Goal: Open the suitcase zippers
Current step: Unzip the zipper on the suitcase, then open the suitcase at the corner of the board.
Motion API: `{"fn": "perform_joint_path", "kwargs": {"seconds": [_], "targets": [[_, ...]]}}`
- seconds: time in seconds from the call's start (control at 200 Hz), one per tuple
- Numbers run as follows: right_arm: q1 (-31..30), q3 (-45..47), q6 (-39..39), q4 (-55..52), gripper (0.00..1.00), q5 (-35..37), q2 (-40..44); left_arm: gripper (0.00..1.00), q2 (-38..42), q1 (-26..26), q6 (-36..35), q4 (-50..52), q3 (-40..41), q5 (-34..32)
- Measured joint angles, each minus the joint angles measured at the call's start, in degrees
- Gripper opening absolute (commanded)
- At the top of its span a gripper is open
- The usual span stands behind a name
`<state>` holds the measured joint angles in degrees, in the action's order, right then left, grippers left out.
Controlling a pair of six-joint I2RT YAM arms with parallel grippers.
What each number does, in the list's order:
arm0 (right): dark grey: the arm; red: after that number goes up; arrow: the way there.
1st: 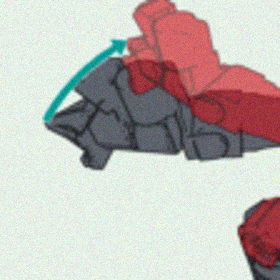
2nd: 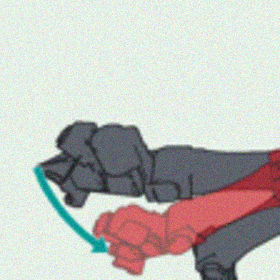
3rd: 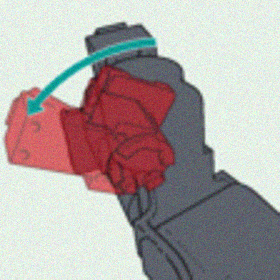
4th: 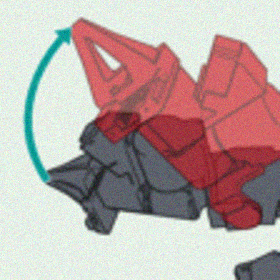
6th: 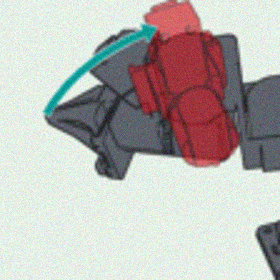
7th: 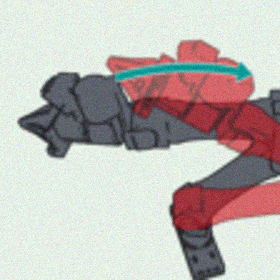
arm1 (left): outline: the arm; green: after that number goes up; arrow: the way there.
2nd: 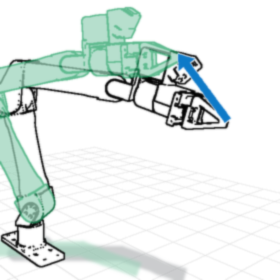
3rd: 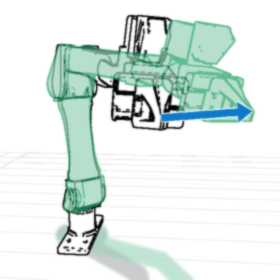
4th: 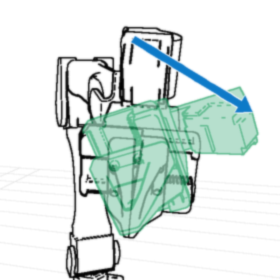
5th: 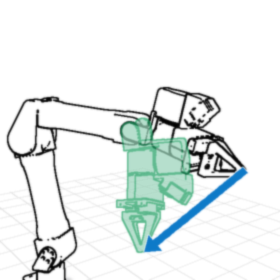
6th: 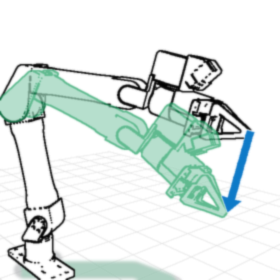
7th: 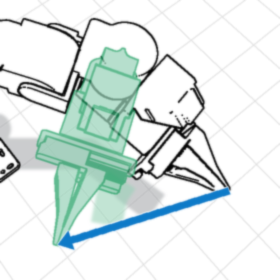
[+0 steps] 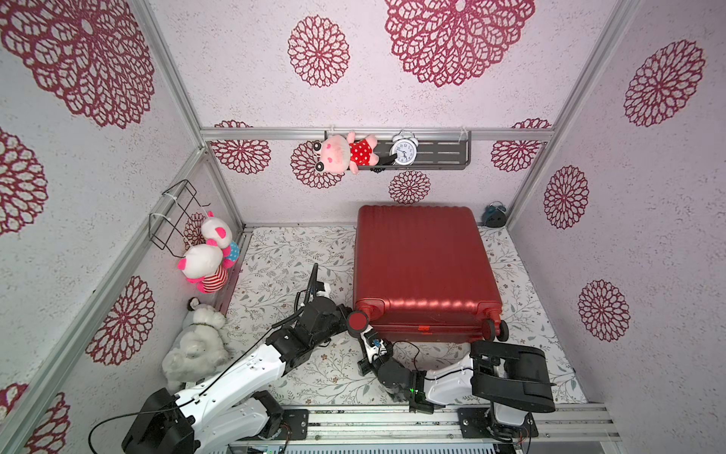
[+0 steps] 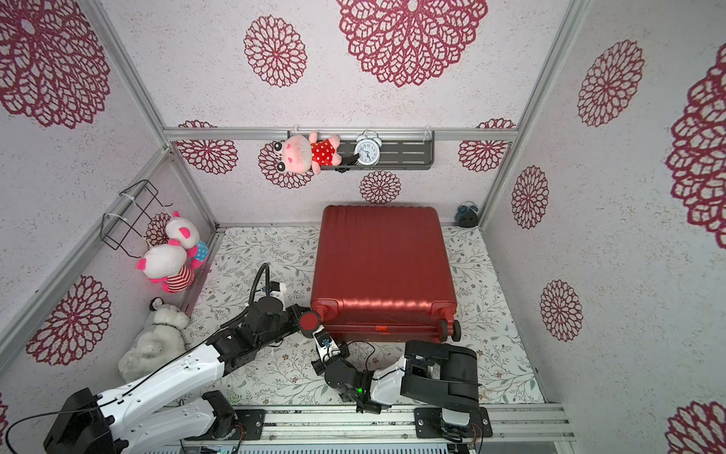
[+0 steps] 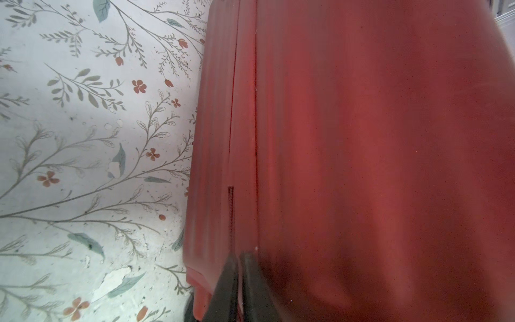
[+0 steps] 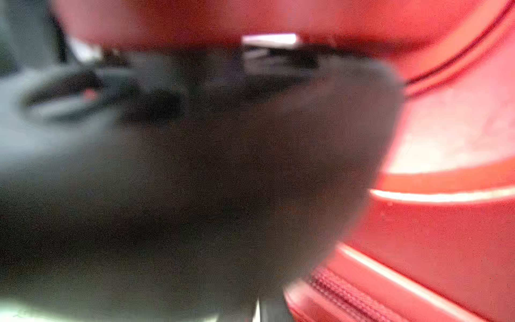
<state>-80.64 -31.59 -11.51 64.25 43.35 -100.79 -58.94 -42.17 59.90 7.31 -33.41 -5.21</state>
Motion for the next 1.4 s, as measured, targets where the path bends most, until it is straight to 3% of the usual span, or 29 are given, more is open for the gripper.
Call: {"fn": "perform_joint_path", "kwargs": {"seconds": [0.19, 0.425, 0.53, 0.625, 0.645, 0.66, 0.675, 0.775, 0.926, 1.231, 1.396], "targets": [[0.20, 0.04, -4.94, -3.48, 0.37, -6.45, 1.81, 0.13, 6.67, -2.51, -1.81, 6.58, -0.76, -2.95], [-0.02, 0.83, -9.49, -20.09, 0.51, -13.42, 8.41, 0.22, 15.98, -5.01, -2.91, 12.39, -3.61, -4.04], [-0.26, 3.43, -12.39, -27.58, 0.57, -15.15, 12.81, 0.34, 18.47, -5.05, -2.86, 15.37, -3.67, -5.62], [-0.28, 6.25, -15.67, -34.18, 0.66, -15.63, 17.84, 0.55, 20.22, -5.07, -3.15, 17.94, -3.72, -6.91], [-0.31, 6.86, -16.11, -35.71, 0.70, -15.65, 19.10, 0.59, 20.59, -5.07, -2.62, 18.38, -3.72, -7.23], [-0.28, 7.21, -16.92, -36.61, 0.93, -15.67, 19.96, 0.63, 20.87, -5.07, -3.06, 18.78, -3.72, -7.39], [-0.31, 7.67, -17.18, -37.90, 0.98, -15.72, 21.07, 0.66, 21.05, -5.07, -2.71, 18.86, -3.72, -7.65], [-0.31, 10.12, -20.48, -44.68, 0.99, -15.72, 28.74, 0.79, 22.29, -5.09, -2.75, 20.81, -3.91, -8.72], [-0.42, 11.65, -24.79, -55.15, 0.99, -15.02, 42.53, 0.86, 22.71, -5.09, -2.93, 23.47, -6.14, -9.88], [-0.39, 12.81, -31.87, -68.48, 0.99, -11.26, 73.81, 0.92, 24.96, -5.09, -3.63, 26.86, -10.10, -13.00], [-0.37, 8.17, -32.17, -77.55, 0.99, -7.74, 78.01, 0.92, 21.59, -5.11, -4.52, 26.69, -12.07, -12.48]]}}
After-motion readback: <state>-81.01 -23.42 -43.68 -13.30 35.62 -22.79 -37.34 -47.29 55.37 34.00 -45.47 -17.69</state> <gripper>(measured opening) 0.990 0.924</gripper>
